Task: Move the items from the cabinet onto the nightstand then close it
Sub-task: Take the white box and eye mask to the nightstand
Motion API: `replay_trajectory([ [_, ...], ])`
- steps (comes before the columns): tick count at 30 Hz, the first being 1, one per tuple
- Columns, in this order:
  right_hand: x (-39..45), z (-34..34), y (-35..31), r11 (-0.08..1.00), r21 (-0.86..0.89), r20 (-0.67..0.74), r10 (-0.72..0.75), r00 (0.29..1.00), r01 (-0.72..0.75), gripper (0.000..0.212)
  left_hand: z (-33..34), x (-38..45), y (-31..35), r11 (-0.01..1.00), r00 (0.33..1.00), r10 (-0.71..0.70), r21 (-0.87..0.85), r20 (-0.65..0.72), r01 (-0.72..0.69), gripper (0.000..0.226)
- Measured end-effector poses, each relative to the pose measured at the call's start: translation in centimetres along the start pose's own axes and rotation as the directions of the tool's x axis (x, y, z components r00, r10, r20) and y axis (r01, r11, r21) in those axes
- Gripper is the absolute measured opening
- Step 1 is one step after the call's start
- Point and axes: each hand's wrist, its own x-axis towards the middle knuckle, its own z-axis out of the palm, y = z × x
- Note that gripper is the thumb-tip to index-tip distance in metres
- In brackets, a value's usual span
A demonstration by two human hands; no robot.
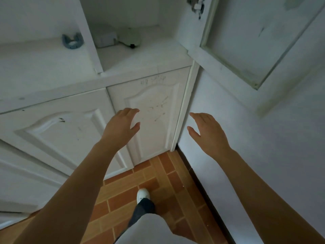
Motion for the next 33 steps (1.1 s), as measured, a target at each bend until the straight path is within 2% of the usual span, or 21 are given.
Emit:
replay_trajectory([
  [9, 11.1, 0.1, -1.3, 0.998, 0.022, -0.095, -0.051, 0.994, 0.053, 0.048, -2.1, 10.3, -2.9, 0.992, 0.976, 0.126, 0.009, -0.177, -0.126, 0.039],
  [15, 17.0, 0.0, -2.2, 0.992, 0.063, -0.163, -0.096, 0.982, 0.108, 0.048, -4.0, 14.8, -5.0, 0.991, 0.963, 0.134, 0.016, -0.235, -0.134, 0.038],
  [22, 22.7, -0.7, -3.2, 0.976, 0.071, -0.194, -0.187, 0.963, 0.203, 0.048, -5.4, 18.1, -5.6, 0.998, 0.955, 0.059, 0.019, -0.291, -0.056, 0.040],
  [28, 26.9, -1.8, -4.3, 0.953, 0.099, -0.200, -0.261, 0.944, 0.285, 0.049, -6.3, 19.9, -5.3, 0.993, 0.946, -0.076, 0.057, -0.316, 0.099, 0.046],
  [33, 29.9, -2.8, -5.3, 0.932, 0.141, -0.232, -0.296, 0.927, 0.333, 0.049, -6.9, 22.0, -4.4, 0.979, 0.912, -0.150, 0.069, -0.383, 0.190, 0.049],
])
